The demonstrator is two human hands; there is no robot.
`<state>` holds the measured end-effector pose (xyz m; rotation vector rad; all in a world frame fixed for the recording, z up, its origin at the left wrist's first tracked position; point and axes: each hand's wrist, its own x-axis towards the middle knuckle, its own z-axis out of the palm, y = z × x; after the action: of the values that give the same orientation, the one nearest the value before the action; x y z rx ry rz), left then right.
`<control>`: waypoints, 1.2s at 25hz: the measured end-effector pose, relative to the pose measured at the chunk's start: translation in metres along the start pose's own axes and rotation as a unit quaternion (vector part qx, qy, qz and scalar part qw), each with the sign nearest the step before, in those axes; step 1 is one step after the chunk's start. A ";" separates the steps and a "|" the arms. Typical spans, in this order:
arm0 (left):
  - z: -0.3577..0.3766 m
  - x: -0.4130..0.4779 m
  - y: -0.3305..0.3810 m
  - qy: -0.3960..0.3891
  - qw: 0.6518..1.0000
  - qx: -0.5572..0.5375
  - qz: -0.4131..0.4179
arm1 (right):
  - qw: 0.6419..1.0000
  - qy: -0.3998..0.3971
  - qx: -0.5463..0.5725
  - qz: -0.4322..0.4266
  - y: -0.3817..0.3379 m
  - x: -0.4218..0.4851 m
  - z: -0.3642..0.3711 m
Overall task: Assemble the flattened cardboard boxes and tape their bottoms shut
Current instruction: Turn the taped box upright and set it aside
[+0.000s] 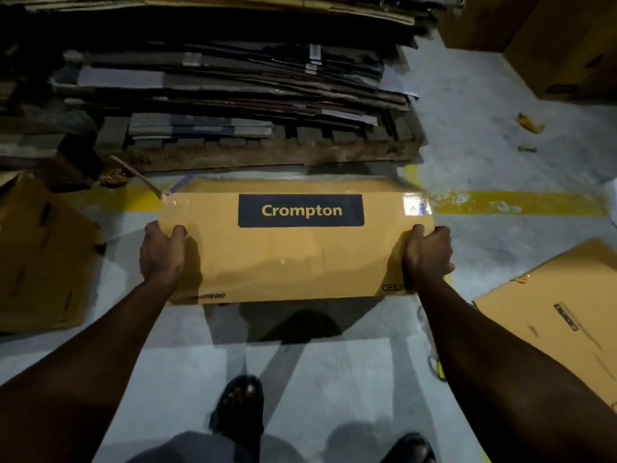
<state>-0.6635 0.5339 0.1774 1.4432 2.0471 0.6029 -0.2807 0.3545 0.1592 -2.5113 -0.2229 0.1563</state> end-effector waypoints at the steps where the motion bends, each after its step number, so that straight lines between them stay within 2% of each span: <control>1: -0.004 0.000 0.005 0.004 0.999 -0.034 0.016 | 0.999 0.017 0.042 -0.010 -0.002 0.000 -0.005; 3: -0.011 -0.007 0.004 -0.004 0.997 -0.077 0.025 | 0.994 0.030 0.106 -0.023 -0.003 -0.005 -0.016; 5: -0.014 -0.019 -0.019 -0.048 0.996 -0.073 0.003 | 0.994 -0.011 0.103 0.015 0.009 -0.014 -0.024; 7: -0.016 -0.029 -0.051 -0.111 0.988 -0.087 -0.064 | 0.988 -0.070 0.105 0.094 0.035 -0.026 -0.031; 9: -0.020 -0.031 -0.079 -0.123 0.970 -0.157 -0.141 | 0.982 -0.054 0.129 0.126 0.057 -0.036 -0.035; 12: -0.036 -0.037 -0.090 -0.097 0.926 -0.284 -0.230 | 0.997 0.017 0.072 0.033 0.059 -0.048 -0.050; 14: -0.046 -0.045 -0.093 -0.058 0.913 -0.325 -0.239 | 0.997 -0.007 -0.009 -0.078 0.049 -0.055 -0.059; 16: -0.055 -0.049 -0.094 -0.022 0.941 -0.266 -0.206 | 0.968 -0.112 -0.114 -0.194 0.039 -0.064 -0.060; 18: -0.060 -0.048 -0.091 -0.003 0.973 -0.178 -0.150 | 0.898 -0.215 -0.256 -0.287 0.030 -0.071 -0.056; 20: -0.066 -0.043 -0.082 0.011 0.985 -0.146 -0.090 | 0.850 -0.239 -0.319 -0.344 0.024 -0.084 -0.055; 23: -0.080 -0.046 -0.056 -0.022 0.997 -0.078 -0.001 | 0.831 -0.177 -0.297 -0.436 0.027 -0.109 -0.068; 26: -0.085 -0.062 -0.036 -0.062 0.997 0.024 0.047 | 0.786 -0.194 -0.291 -0.510 0.050 -0.133 -0.081; 27: -0.086 -0.068 -0.034 -0.068 0.995 0.052 0.054 | 0.786 -0.208 -0.290 -0.505 0.054 -0.141 -0.085; 30: -0.085 -0.082 -0.037 -0.116 0.985 0.107 0.074 | 0.821 -0.233 -0.245 -0.461 0.064 -0.153 -0.093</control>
<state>-0.7243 0.4404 0.2322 1.7126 1.8779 0.2622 -0.4074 0.2205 0.2060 -2.4724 -1.8273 0.3380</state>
